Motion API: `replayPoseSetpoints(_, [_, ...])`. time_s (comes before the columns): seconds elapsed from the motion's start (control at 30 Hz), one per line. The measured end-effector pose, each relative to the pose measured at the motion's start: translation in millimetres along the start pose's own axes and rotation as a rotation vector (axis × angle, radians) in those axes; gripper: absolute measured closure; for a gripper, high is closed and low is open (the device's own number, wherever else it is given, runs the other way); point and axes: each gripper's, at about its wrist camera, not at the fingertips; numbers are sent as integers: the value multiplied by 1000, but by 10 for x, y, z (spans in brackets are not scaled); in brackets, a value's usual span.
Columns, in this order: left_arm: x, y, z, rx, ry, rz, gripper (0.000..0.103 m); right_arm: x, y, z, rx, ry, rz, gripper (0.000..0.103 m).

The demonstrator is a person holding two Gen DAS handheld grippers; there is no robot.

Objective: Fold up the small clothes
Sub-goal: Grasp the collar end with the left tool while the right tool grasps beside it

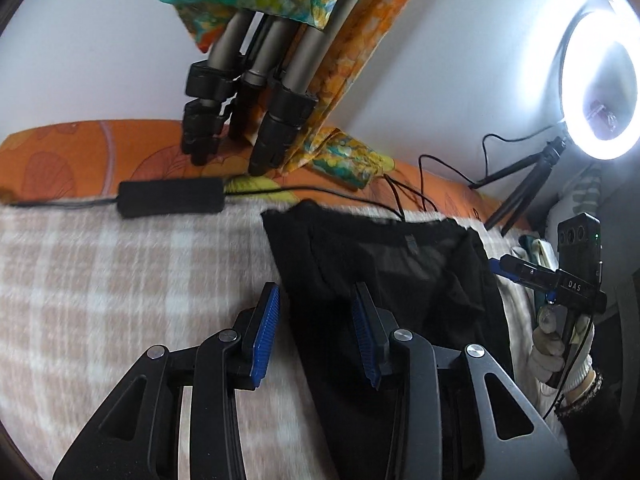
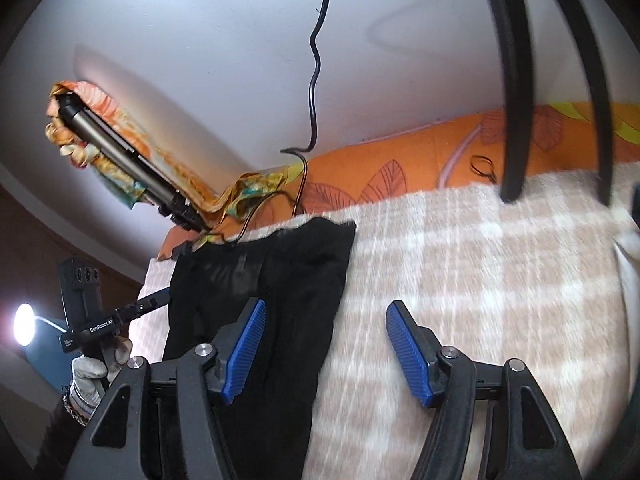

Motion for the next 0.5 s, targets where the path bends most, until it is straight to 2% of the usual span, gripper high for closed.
replayPoseSetpoints(0.17, [110, 106, -34, -1, -9, 14, 68, 154, 168, -50, -10, -2, 6, 37])
replayPoseSetpoints(0.33, [225, 161, 29, 47, 18, 0, 74, 233, 203, -106, -33, -7, 6, 42])
replayPoseSetpoints(0.4, [267, 174, 70, 72, 43, -5, 94, 280, 188, -150, -61, -20, -9, 58])
replayPoseSetpoints(0.5, [275, 182, 86, 78, 40, 10, 100, 339, 166, -210, -93, -45, -26, 91])
Point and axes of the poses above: each gripper's, at about its wrist camera, not at the fingertips, and x roughly the way its jaws point, z to its right, y to its top, and after that the axes turned 13 degrees about x, right-handed
